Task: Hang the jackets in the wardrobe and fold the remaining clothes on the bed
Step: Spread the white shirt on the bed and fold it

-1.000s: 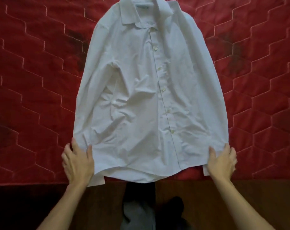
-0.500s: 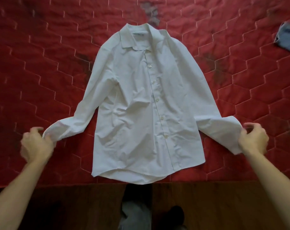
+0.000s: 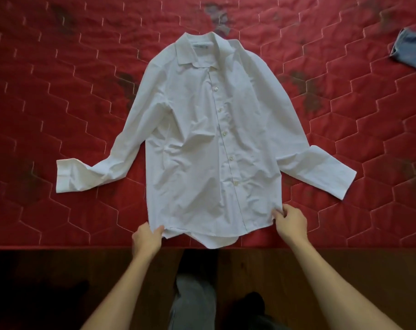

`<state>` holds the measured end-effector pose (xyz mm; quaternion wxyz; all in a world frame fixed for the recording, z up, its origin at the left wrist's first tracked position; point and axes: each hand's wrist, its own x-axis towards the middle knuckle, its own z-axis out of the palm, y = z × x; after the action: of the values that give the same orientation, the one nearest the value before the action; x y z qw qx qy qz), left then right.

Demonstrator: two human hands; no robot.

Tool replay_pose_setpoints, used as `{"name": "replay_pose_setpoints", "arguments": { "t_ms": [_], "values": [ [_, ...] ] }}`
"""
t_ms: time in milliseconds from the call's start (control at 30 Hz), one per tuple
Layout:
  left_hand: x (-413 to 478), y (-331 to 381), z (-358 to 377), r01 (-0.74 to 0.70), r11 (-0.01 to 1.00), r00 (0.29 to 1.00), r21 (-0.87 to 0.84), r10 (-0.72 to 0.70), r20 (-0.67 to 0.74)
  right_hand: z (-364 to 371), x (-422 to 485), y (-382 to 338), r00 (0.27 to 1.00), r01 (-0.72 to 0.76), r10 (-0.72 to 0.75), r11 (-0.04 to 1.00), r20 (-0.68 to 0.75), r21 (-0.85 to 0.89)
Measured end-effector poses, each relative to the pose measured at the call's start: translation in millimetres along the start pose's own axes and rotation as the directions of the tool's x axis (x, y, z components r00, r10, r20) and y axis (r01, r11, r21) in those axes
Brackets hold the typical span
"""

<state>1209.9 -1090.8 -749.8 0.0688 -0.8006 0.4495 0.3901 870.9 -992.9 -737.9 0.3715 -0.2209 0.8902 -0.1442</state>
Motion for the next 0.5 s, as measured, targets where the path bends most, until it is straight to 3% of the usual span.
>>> {"name": "replay_pose_setpoints", "arguments": {
  "t_ms": [100,200,267,367,500],
  "values": [
    [-8,-9,-23,0.053,0.979,0.998,-0.195,-0.057,-0.012,-24,-10,7,0.998,0.031,-0.016,0.973,-0.067,0.23],
    [-12,-34,-50,0.251,0.792,0.965,-0.556,-0.162,0.206,-61,-40,20,0.976,0.066,0.057,0.841,-0.21,0.537],
    [-17,-54,-53,0.359,0.783,0.92,-0.508,-0.205,0.334,-76,-64,35,0.963,0.143,0.023,0.802,-0.269,0.58],
    [-20,-90,-35,0.396,0.838,0.915,-0.374,-0.326,0.237,-65,-85,69,0.993,0.088,-0.043,0.892,-0.11,0.444],
    [-31,-96,-11,0.401,0.858,0.912,-0.321,-0.408,0.046,-42,-80,98,0.975,-0.154,0.082,0.917,0.205,0.368]
  ]
}}
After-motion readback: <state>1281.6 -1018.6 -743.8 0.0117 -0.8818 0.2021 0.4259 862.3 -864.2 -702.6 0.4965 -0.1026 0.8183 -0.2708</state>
